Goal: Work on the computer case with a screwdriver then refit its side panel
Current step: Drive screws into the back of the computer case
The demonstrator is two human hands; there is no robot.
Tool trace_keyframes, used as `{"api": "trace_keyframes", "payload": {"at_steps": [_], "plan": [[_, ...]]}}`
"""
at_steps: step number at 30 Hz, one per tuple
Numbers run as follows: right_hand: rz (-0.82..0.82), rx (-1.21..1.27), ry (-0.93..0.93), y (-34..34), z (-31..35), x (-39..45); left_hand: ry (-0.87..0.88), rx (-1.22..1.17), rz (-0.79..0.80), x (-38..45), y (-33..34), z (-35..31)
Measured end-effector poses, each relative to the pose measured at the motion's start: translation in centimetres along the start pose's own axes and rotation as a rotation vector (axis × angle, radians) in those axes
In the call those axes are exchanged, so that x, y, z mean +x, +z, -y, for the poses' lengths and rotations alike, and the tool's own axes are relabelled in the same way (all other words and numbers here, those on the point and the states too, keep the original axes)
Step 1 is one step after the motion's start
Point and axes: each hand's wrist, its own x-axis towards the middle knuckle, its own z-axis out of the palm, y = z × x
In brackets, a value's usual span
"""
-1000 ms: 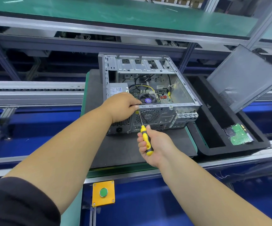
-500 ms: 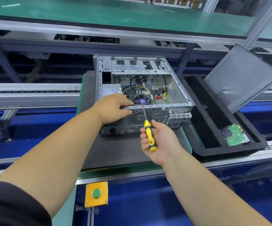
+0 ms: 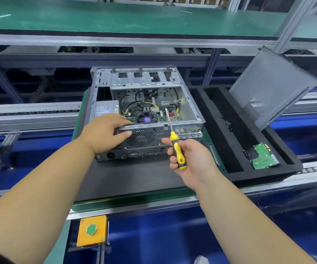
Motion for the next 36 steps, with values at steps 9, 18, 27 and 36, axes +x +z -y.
{"api": "trace_keyframes", "payload": {"at_steps": [9, 18, 27, 36], "plan": [[-0.01, 0.005, -0.087, -5.6, 4.0, 1.7, -0.043, -0.245, -0.177, 1.1, 2.2, -8.5], [-0.168, -0.372, -0.433, -16.2, 8.7, 4.6, 0.111, -0.27, -0.287, 5.5, 7.3, -19.5], [-0.261, -0.476, -0.471, -25.6, 11.3, 8.0, 0.237, -0.127, 0.05, 8.4, 18.2, -25.0], [-0.099, -0.722, -0.423, -28.6, 9.6, 11.3, -0.09, -0.18, 0.148, 10.7, 23.7, -23.6]]}}
